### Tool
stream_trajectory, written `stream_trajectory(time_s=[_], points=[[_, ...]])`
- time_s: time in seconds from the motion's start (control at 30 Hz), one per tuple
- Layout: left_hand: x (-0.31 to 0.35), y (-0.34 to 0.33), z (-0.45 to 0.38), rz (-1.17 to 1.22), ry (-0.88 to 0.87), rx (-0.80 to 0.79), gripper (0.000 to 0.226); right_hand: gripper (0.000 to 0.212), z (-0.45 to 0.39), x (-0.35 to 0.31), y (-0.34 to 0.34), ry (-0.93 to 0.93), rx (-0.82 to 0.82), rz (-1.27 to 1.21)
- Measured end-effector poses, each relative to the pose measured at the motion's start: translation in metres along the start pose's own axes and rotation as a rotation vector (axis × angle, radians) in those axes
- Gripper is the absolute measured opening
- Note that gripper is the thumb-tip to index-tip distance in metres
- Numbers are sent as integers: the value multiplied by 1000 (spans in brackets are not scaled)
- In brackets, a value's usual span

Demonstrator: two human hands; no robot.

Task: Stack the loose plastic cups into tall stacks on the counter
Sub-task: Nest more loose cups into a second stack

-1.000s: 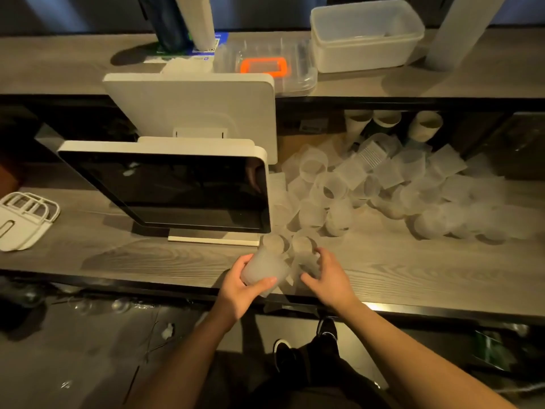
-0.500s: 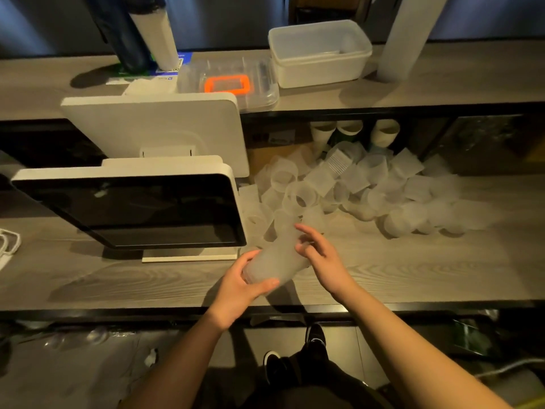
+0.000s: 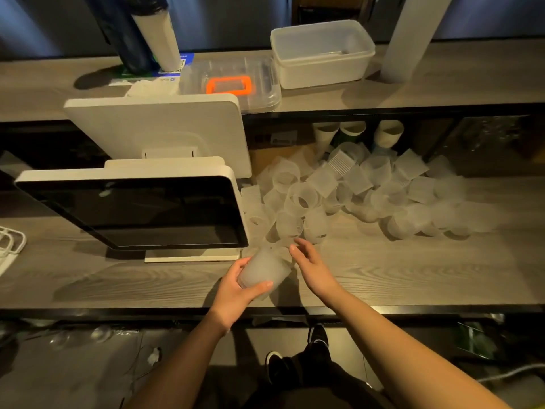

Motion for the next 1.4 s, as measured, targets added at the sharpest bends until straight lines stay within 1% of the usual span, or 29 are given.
stream_trajectory(time_s=[0.03, 0.1, 0.17, 0.23, 0.3, 0.37, 0.43, 0.5, 0.63, 0.73, 0.8, 0.9, 1.0, 1.03, 1.07, 1.13, 1.2, 1.23, 1.33, 1.4], points=[[-1, 4, 0, 5, 4, 14, 75, 54, -7, 8, 2, -22, 59, 40], [-3, 12, 0, 24, 16, 38, 77, 62, -20, 24, 5, -45, 108, 162], [-7, 21, 1, 34, 44, 73, 75, 75, -30, 37, 5, -45, 99, 321], [-11, 28, 6, 38, 61, 110, 62, 87, -38, 43, 0, -16, 71, 443], [-17, 35, 10, 28, 73, 143, 52, 98, -46, 47, -7, 12, 49, 491], [-22, 40, 15, -7, 87, 164, 53, 106, -55, 53, -14, 14, 38, 517], [-27, 44, 17, -19, 112, 183, 59, 109, -62, 56, -18, 10, 50, 577], [-28, 47, 20, -40, 123, 190, 59, 110, -69, 58, -19, 10, 93, 635], [-32, 50, 21, -64, 144, 199, 63, 101, -72, 56, -19, 27, 156, 636], [-32, 50, 21, -87, 143, 194, 60, 90, -68, 53, -16, 24, 209, 576], [-31, 47, 19, -85, 138, 180, 62, 85, -64, 57, -15, -17, 199, 479], [-29, 44, 13, -78, 123, 166, 68, 70, -54, 63, -14, -119, 153, 147], [-25, 40, 7, -72, 99, 142, 56, 35, -43, 53, -11, -177, 114, -211], [-25, 38, 5, -67, 92, 129, 54, 29, -39, 46, -11, -180, 93, -311], [-23, 36, 3, -62, 87, 119, 54, 28, -34, 37, -9, -171, 70, -390], [-19, 31, -1, -71, 89, 104, 64, 29, -27, 23, -6, -126, 27, -443], [-14, 23, -6, -76, 83, 70, 76, 30, -22, 13, -5, -92, 3, -411], [-10, 19, -7, -84, 68, 50, 77, 33, -21, 11, -5, -74, -5, -379], [-1, 9, -10, -119, 27, 4, 77, 54, -14, -2, -8, -24, -44, -266], [3, 5, -10, -128, 10, -11, 78, 54, -9, -7, -11, 1, -62, -235]])
Point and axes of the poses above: each hand's wrist, its own z-axis away from the middle knuckle, its own y-axis out of the back of the hand, x = y × z, the point moved 4 cm from there along -z, towards the middle knuckle, and after that the axes turned 4 degrees about z, right-handed, at the moved point
